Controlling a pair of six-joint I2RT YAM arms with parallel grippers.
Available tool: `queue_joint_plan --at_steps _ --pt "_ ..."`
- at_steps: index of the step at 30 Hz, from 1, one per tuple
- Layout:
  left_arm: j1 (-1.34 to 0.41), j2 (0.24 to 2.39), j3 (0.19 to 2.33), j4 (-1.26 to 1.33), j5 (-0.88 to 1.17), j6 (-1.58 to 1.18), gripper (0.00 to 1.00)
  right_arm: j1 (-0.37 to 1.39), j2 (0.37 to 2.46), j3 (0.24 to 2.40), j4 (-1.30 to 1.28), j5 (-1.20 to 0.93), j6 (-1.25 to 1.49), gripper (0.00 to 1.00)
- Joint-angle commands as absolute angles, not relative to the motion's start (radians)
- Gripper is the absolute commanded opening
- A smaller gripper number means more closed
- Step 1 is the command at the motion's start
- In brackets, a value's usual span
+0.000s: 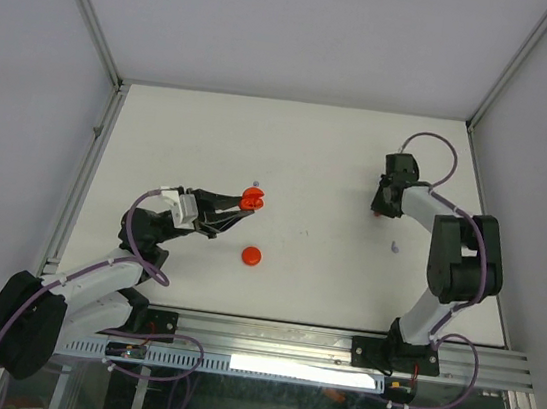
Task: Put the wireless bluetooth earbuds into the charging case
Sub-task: Move the earbud to the center of the board.
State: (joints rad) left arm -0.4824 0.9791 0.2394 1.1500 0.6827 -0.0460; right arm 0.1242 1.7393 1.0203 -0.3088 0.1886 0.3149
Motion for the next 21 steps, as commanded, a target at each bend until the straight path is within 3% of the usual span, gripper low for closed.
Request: queue_joint_plan --at_steps 1,12,21 --pt "-0.472 0.96 0.262 1.2 0.688 -0.06 0.09 0.24 1.637 0.993 -0.381 0.138 0.301 0.18" --pt "-0.472 0.962 0.262 1.198 0.691 -0.062 0.1 0.502 1.574 0.913 -0.433 0.141 0.348 0.21" --pt "-0.472 0.965 0.262 1.197 0.703 -0.068 0.1 0.548 1.555 0.876 -0.444 0.141 0.365 0.35"
